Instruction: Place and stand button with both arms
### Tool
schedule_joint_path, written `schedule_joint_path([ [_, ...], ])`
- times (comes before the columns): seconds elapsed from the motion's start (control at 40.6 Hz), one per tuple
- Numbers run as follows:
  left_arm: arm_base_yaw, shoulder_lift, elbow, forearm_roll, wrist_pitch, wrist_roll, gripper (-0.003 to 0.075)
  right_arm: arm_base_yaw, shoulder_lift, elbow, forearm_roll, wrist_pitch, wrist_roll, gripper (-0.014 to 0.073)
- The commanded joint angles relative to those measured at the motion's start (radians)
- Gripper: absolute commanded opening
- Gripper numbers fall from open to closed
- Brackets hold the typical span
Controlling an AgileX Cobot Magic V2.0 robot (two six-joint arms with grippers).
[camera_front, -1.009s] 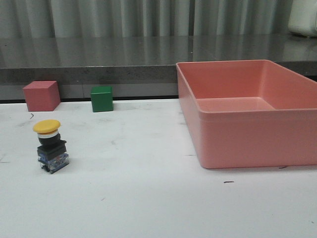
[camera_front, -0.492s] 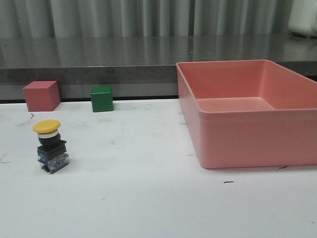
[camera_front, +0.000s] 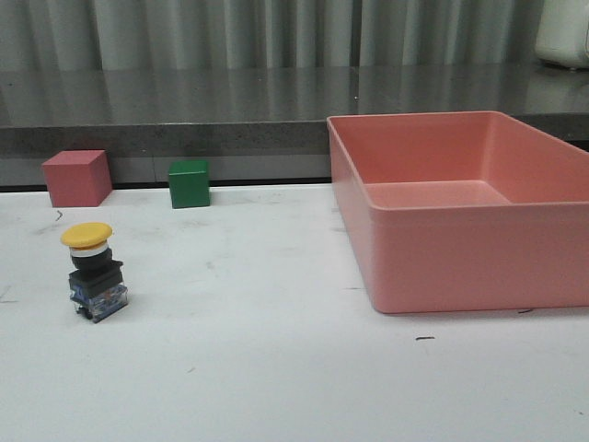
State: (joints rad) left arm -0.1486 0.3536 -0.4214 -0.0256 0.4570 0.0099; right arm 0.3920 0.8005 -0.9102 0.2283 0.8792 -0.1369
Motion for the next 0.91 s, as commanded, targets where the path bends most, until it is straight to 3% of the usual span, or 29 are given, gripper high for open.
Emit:
schedule_joint_path([
  [0.0, 0.063, -0.089, 0.104, -0.016, -0.237, -0.001, -0.0020, -0.008, -0.004, -0.024, 0.018, -0.053, -0.008, -0.0069],
  [0.32, 0.116, -0.327, 0.431, -0.035, -0.499, -0.001, -0.0020, -0.008, -0.004, -0.024, 0.018, -0.053, -0.008, -0.0069],
  [0.394, 0.126, -0.371, 0.428, -0.035, -0.437, -0.001, -0.0020, -0.008, -0.004, -0.024, 0.018, -0.053, -0.008, -0.0069],
  [0.886, 0.130, -0.380, 0.433, -0.035, -0.441, -0.001, -0.0020, -0.008, -0.004, -0.024, 0.018, -0.050, -0.008, -0.0069],
])
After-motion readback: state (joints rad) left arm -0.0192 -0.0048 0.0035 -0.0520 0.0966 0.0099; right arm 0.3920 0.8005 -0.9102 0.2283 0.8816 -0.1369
